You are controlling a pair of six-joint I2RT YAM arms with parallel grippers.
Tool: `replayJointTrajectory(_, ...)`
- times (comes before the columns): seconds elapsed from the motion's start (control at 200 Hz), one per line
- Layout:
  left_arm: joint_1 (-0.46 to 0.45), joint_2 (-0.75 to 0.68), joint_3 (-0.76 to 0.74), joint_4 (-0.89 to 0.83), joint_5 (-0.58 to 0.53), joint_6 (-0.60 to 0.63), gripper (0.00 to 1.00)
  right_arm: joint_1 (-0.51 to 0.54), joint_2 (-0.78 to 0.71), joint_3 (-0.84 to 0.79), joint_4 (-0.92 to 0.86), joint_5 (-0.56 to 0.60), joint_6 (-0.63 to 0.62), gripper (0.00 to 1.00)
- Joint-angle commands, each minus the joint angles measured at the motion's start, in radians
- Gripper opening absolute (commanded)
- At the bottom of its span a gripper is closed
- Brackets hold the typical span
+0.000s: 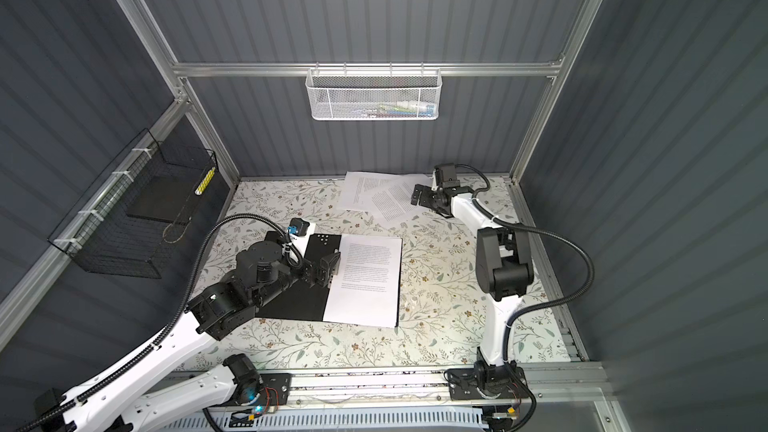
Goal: Put the files into the folder
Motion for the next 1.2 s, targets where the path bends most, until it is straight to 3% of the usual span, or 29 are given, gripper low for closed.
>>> replayJointTrajectory(0.0,-0.003,0.003,-0.001,-0.003,0.005,0.020,1.00,0.036,0.072,0.106,-0.053,-0.103,0.076,0.99)
replayJointTrajectory(0.24,-0.003,0.001,-0.004,-0.007,-0.006,0.026,1.00,0.051,0.242,0.249,-0.054,-0.214,0.174,0.99)
replayJointTrajectory(0.445,-0.003,0.000,-0.003,-0.006,-0.005,0.027,1.00,0.073,0.309,0.320,-0.105,-0.181,0.206,0.99)
replayJointTrajectory(0.865,-0.004,0.000,-0.003,-0.005,-0.004,0.028,1.00,0.068,0.320,0.339,-0.253,0.009,0.229,0.99)
replayJointTrajectory(1.191,-0.004,0.003,-0.003,-0.005,-0.001,0.028,1.00,0.044,0.230,0.254,-0.208,0.007,0.200,0.99)
